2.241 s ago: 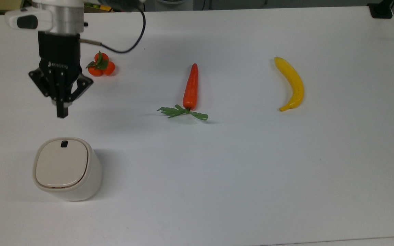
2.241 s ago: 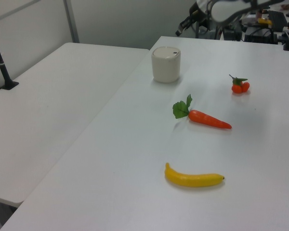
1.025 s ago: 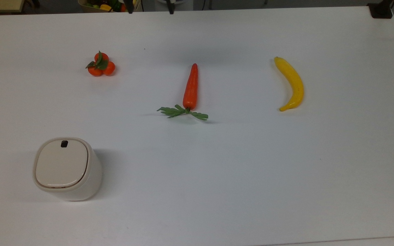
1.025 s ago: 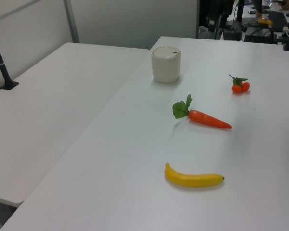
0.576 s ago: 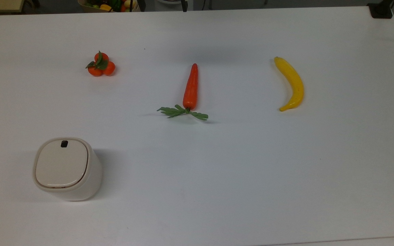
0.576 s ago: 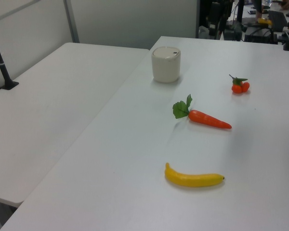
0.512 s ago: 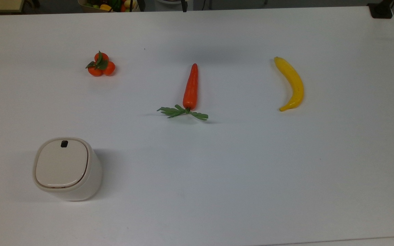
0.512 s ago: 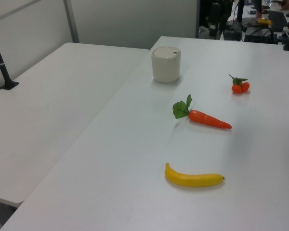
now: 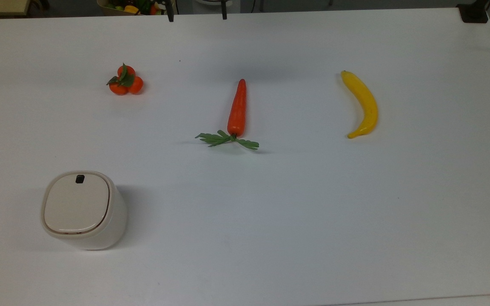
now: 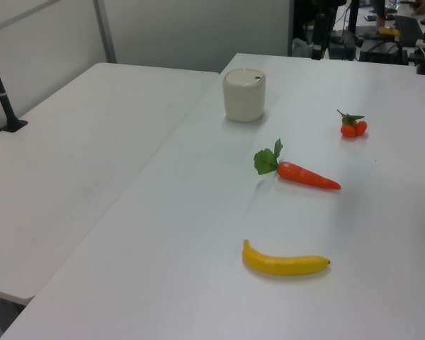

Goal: Close garbage bin

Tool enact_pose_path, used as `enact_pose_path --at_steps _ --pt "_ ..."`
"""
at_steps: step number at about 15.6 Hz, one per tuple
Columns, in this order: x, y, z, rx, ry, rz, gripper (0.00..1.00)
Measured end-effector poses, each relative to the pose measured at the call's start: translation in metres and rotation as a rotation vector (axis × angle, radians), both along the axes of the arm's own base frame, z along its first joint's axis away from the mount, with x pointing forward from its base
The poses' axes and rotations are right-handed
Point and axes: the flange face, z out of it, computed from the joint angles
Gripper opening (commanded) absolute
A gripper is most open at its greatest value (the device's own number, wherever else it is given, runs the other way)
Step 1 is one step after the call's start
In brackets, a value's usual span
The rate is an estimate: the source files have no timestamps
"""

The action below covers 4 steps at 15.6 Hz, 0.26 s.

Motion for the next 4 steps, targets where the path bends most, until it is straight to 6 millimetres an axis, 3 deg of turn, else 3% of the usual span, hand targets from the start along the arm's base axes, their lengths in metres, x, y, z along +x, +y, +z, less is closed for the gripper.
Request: enact_pose_path --at_steps 4 --pt "0.0006 -0.0087 0.0 -0.002 -0.001 -0.001 1.0"
